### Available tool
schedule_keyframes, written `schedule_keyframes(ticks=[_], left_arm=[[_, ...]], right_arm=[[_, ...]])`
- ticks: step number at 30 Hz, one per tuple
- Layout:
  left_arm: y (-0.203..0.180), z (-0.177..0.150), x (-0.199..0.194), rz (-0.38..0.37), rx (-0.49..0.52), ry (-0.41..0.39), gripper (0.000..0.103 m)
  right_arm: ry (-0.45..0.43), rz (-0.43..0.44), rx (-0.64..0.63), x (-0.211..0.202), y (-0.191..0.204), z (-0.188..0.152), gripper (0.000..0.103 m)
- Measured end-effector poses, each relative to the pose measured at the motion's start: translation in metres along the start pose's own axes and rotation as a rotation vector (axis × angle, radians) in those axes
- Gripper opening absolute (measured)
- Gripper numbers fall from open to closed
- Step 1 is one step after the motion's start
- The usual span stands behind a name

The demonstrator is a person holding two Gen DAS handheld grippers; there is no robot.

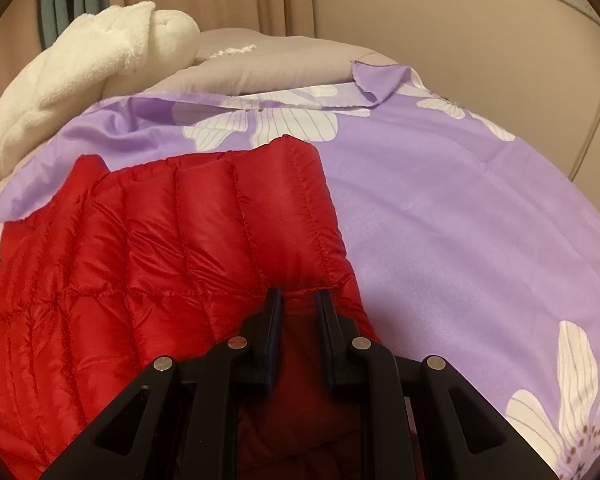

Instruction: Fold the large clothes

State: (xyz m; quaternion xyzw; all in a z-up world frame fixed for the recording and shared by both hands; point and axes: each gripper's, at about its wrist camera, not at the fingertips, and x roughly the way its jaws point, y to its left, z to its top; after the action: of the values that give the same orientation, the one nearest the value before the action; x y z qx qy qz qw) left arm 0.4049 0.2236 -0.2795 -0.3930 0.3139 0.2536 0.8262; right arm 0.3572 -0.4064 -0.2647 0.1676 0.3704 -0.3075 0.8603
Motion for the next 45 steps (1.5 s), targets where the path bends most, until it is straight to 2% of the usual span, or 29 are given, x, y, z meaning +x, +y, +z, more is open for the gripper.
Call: schedule_keyframes(ticks=[2,4,8,11,13,15,21,24,26,29,30,32,35,40,45], left_arm=[[-0.02,-0.008,-0.015,0.038,0.086,-0.066,0.009],[-0.033,-0.014,-0.032,0.042,0.149,-0.118,0.008],[-0.065,-0.025,-0.067,0.001,0.263,-0.208,0.008],[-0.094,-0.042,-0.099,-0.043,0.359,-0.265,0.008],[-0.106,-0.054,-0.115,-0.078,0.394,-0.277,0.008],[-0.122,-0.066,-0.13,-0.147,0.431,-0.268,0.008],[-0.165,-0.114,-0.169,-0.231,0.529,-0.275,0.008],[-0.194,-0.148,-0.181,-0.284,0.572,-0.242,0.008],[-0.212,-0.174,-0.188,-0.307,0.605,-0.223,0.008],[-0.237,-0.213,-0.204,-0.377,0.65,-0.194,0.008],[-0.246,-0.228,-0.21,-0.401,0.675,-0.19,0.008],[-0.266,-0.261,-0.221,-0.437,0.738,-0.188,0.008],[-0.289,-0.316,-0.227,-0.493,0.807,-0.124,0.008],[-0.305,-0.398,-0.222,-0.536,0.911,0.061,0.008],[-0.307,-0.443,-0.217,-0.499,0.991,0.127,0.009]], right_arm=[[0.0,-0.008,-0.004,0.0,0.001,0.0,0.018],[-0.001,-0.018,-0.009,-0.001,0.003,0.0,0.018],[-0.003,-0.029,-0.008,-0.003,0.004,0.001,0.018],[-0.043,-0.064,0.005,-0.016,0.002,0.003,0.018],[-0.083,-0.088,0.059,-0.029,-0.007,0.006,0.018],[-0.096,-0.117,0.105,-0.039,-0.019,0.011,0.018],[-0.104,-0.137,0.169,-0.057,-0.065,0.021,0.018],[-0.083,-0.114,0.172,-0.057,-0.084,0.02,0.018],[-0.054,-0.131,0.169,-0.054,-0.096,0.015,0.018],[-0.006,-0.032,0.195,-0.051,-0.113,0.009,0.018],[-0.005,-0.01,0.189,-0.052,-0.115,0.007,0.018],[-0.025,-0.02,0.165,-0.055,-0.115,0.005,0.018],[-0.034,-0.01,0.16,-0.056,-0.119,0.002,0.018],[-0.006,0.009,0.217,-0.05,-0.138,0.002,0.018],[-0.009,-0.005,0.241,-0.055,-0.157,0.0,0.018]])
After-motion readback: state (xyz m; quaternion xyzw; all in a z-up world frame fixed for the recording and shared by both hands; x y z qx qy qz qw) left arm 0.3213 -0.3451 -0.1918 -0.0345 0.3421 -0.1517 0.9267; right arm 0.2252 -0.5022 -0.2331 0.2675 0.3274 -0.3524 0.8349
